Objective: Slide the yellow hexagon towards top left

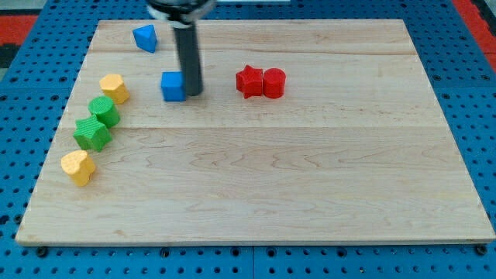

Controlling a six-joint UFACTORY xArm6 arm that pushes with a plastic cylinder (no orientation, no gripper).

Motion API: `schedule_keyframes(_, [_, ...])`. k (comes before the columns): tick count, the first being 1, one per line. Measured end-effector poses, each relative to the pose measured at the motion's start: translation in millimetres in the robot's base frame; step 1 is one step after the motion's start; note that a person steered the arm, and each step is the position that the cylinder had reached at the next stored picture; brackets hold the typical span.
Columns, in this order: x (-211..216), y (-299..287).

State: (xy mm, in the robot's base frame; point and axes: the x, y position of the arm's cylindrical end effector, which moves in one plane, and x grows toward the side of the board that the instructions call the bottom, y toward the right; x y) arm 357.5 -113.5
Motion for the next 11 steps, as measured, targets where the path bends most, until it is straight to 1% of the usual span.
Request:
schedule_keyframes(1, [-42.5,-46.5])
schedule_keyframes(2, [-42.0,-19.8])
schedule_keyframes(3, [11.7,34.3])
schedule_keyframes(4, [40.8,-16.9])
schedule_keyframes(5, [32.2,-78.9])
schedule_keyframes(6, [6.5,-103.3])
schedule_keyframes(7, [-27.0,-103.3])
schedule_keyframes(8, [13.0,-78.9])
schedule_keyframes(9, [10.3,-123.1])
schedule_keyframes(10, [-22.9,-160.4])
schedule_keyframes(11, [-68.5,-142.4])
